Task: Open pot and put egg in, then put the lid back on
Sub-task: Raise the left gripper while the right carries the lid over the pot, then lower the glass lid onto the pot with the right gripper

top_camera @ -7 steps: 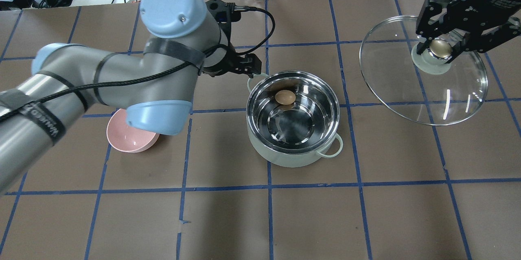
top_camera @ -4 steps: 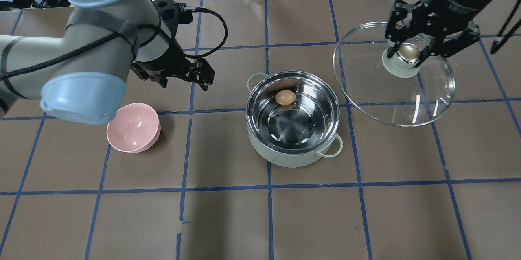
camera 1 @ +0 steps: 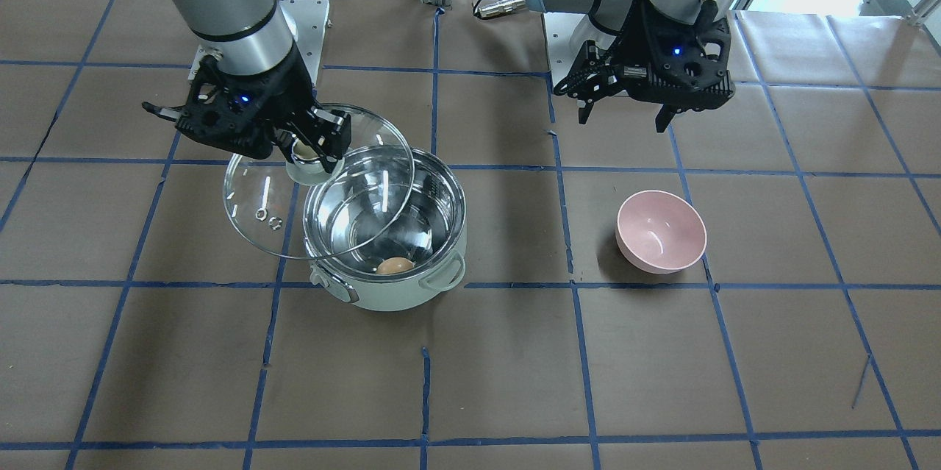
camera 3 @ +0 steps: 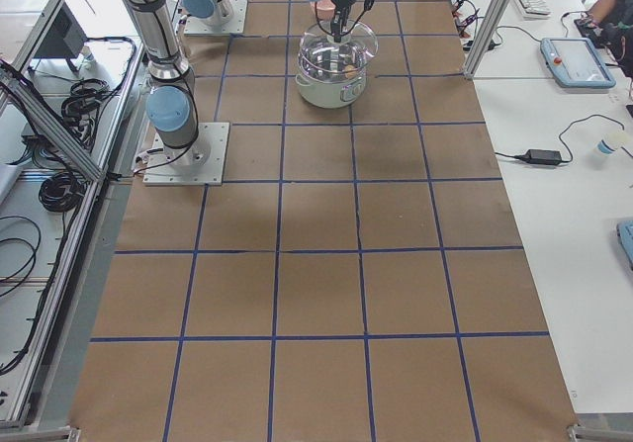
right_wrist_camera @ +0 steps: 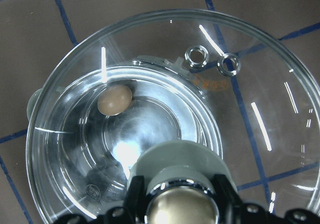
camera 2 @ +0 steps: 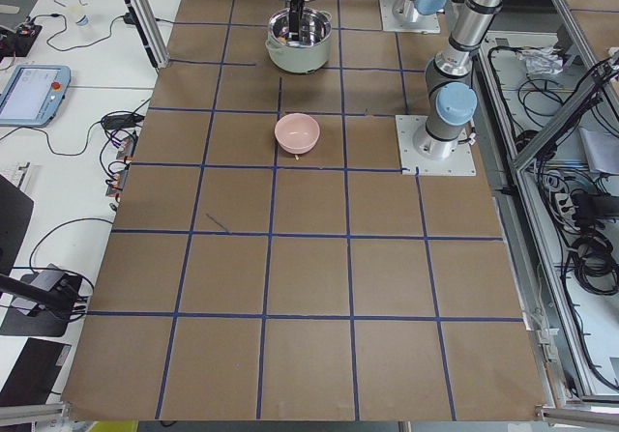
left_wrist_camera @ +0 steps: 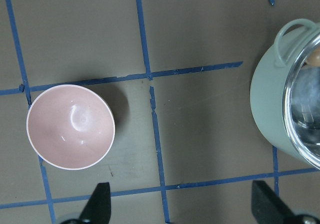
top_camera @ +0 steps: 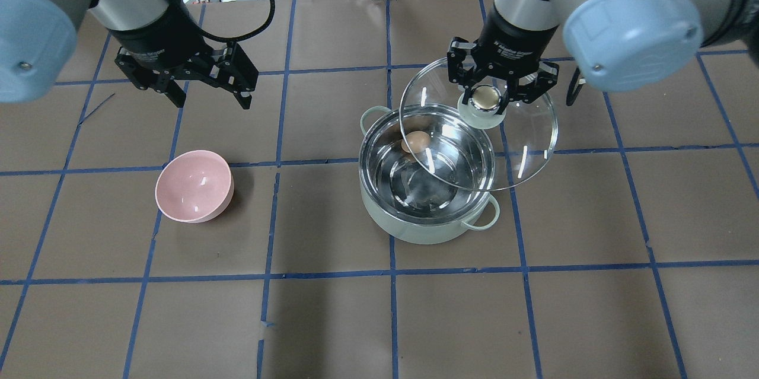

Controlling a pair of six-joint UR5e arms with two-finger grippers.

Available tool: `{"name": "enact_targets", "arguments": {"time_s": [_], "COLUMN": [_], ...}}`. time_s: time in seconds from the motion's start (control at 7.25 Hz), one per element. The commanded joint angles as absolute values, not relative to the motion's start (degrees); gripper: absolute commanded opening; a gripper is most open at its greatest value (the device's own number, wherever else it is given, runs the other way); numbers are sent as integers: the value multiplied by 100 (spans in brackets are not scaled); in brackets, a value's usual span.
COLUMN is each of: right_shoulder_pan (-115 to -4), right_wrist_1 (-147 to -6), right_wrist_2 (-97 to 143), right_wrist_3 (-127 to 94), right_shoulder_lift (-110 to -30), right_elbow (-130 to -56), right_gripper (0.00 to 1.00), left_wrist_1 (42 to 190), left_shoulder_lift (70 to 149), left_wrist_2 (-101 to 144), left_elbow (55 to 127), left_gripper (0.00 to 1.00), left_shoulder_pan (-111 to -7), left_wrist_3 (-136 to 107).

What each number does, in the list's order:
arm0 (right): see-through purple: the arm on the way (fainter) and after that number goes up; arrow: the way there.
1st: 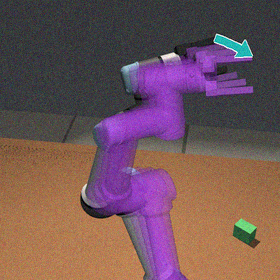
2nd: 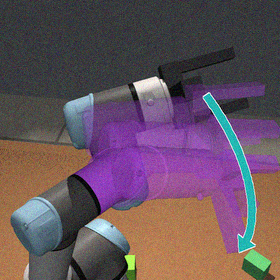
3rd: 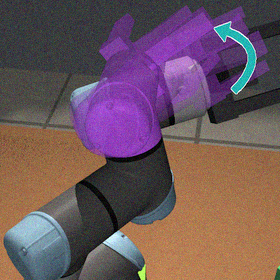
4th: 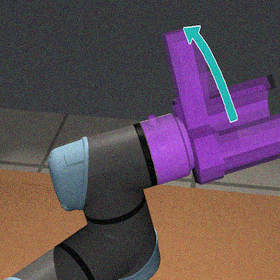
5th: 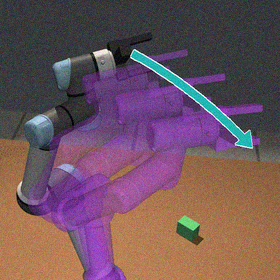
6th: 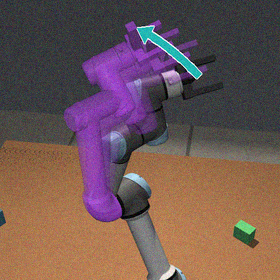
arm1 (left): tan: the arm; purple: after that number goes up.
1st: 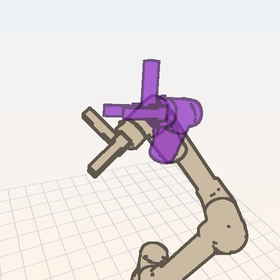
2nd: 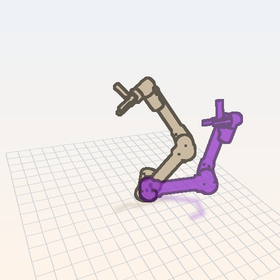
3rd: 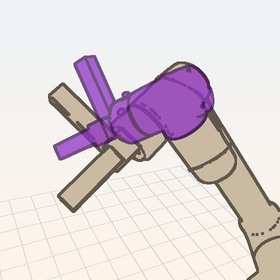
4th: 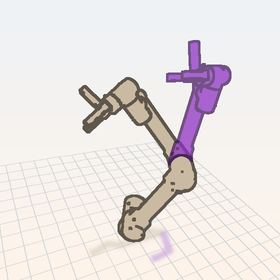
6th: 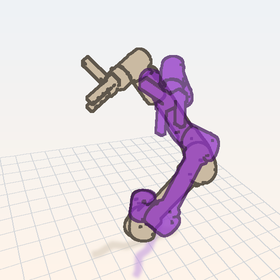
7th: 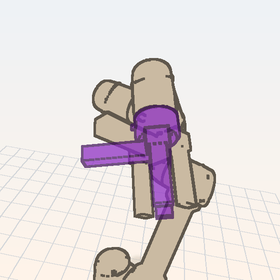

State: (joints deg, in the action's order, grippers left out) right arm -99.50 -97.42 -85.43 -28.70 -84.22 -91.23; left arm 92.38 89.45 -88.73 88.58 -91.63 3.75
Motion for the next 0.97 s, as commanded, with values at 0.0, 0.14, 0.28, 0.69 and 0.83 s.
{"name": "enact_targets", "arguments": {"time_s": [0.0,0.14,0.28,0.69,0.83], "right_shoulder_pan": [-10273,-10396,-10476,-10564,-10564], "right_wrist_1": [-10080,-10325,-10397,-10520,-10529], "right_wrist_2": [-8604,-8596,-8596,-8534,-8534], "right_wrist_3": [-3172,-3451,-3593,-3604,-3604], "right_shoulder_lift": [-8244,-8235,-8235,-8192,-8165], "right_elbow": [-9411,-9604,-9641,-9694,-9694], "right_gripper": [13,13,13,13,13], "left_wrist_1": [9404,9430,9509,9510,9510], "left_shoulder_lift": [8895,8851,8833,8824,8816], "left_wrist_2": [-8885,-9173,-9280,-9264,-9264], "left_elbow": [8833,8885,8877,8877,8877], "left_gripper": [100,100,100,100,100], "left_shoulder_pan": [-9106,-8992,-8983,-8965,-8939], "left_wrist_3": [404,691,720,712,712]}}
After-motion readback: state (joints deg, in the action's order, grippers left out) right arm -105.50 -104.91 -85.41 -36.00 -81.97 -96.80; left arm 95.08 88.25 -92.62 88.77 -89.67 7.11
